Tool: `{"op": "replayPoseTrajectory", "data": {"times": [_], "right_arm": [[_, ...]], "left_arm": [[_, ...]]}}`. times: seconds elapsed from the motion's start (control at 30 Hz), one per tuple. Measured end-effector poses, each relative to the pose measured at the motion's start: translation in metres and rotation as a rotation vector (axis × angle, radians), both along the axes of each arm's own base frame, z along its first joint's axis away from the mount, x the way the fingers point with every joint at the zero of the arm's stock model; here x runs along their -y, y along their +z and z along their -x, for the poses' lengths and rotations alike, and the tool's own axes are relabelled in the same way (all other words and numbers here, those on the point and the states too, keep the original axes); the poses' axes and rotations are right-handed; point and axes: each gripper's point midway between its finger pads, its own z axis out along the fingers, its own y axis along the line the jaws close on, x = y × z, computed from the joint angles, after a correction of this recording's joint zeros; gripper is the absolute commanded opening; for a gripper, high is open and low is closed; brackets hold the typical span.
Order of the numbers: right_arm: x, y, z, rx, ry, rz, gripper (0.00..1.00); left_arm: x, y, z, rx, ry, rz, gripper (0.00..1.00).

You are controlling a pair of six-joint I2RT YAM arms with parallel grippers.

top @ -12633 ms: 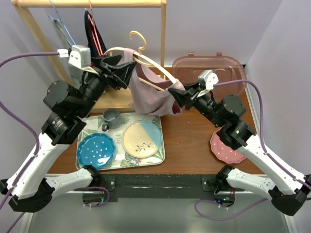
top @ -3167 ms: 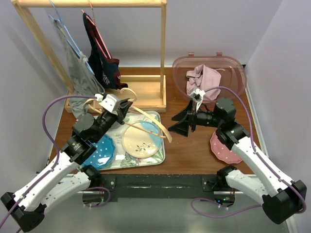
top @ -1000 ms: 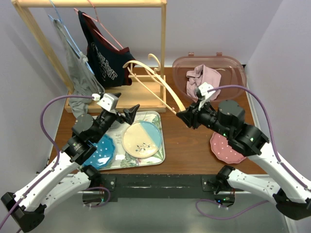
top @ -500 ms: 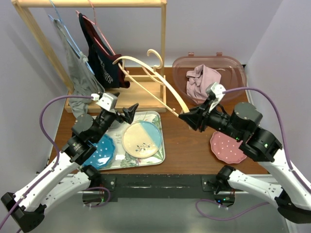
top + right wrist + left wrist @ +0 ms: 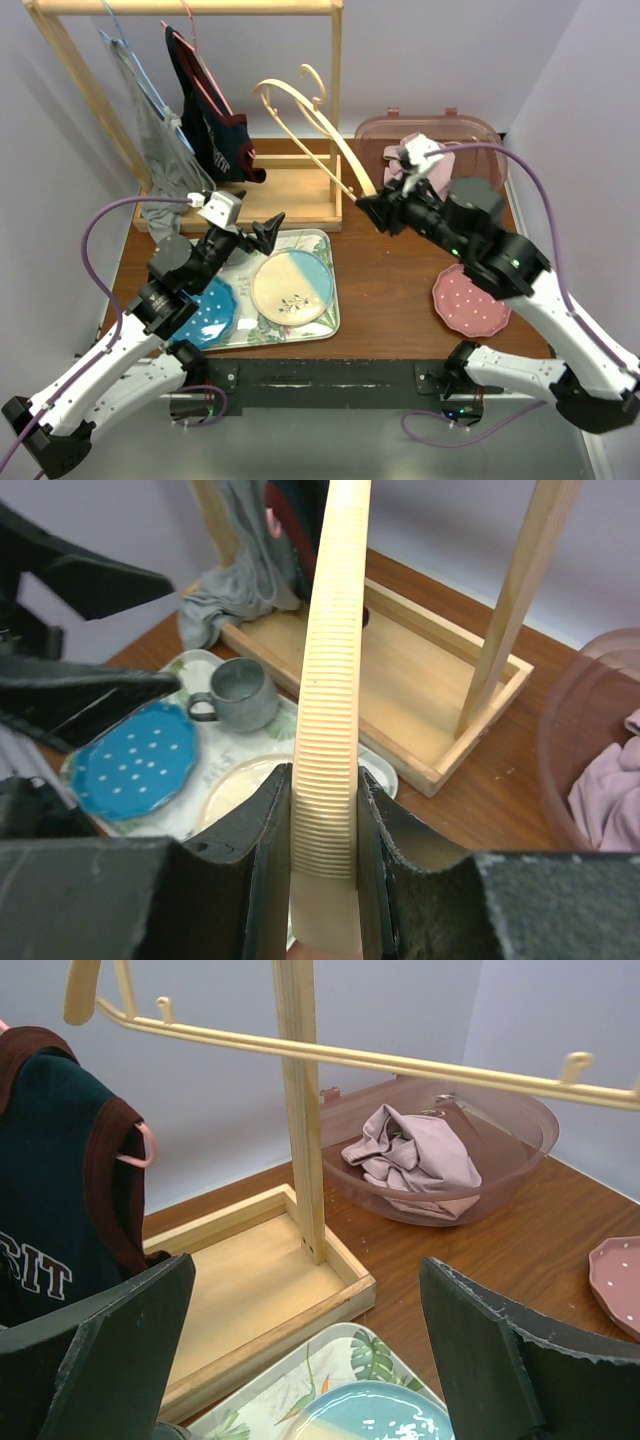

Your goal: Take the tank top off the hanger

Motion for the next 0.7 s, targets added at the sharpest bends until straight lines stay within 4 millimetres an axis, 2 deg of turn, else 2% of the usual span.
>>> {"op": "replayPoseTrajectory", "data": {"times": [0.17,0.33,0.57,0.7], "right_arm": [[-0.029,-0.002,-0.044,0.012,-0.044,0.060,0.00],[-0.042,0.007,-0.075,0.059,-0.107,0.067,0.00],[-0.056,0.031,-0.108,0.123,-0.186,0.017,0.00],[-0.061,0.039,-0.118,0.146,-0.209,-0.010,0.00]], "left_arm": [[0.000,0.000,0.000,0.000,0.000,0.000,1.00],[0.000,-0.001,0.000,-0.001,0.000,-0.001,1.00],[0.000,-0.002,0.000,-0.007,-0.001,-0.006,1.00],[0.000,-0.001,0.000,-0.005,-0.001,-0.004,1.00]]}}
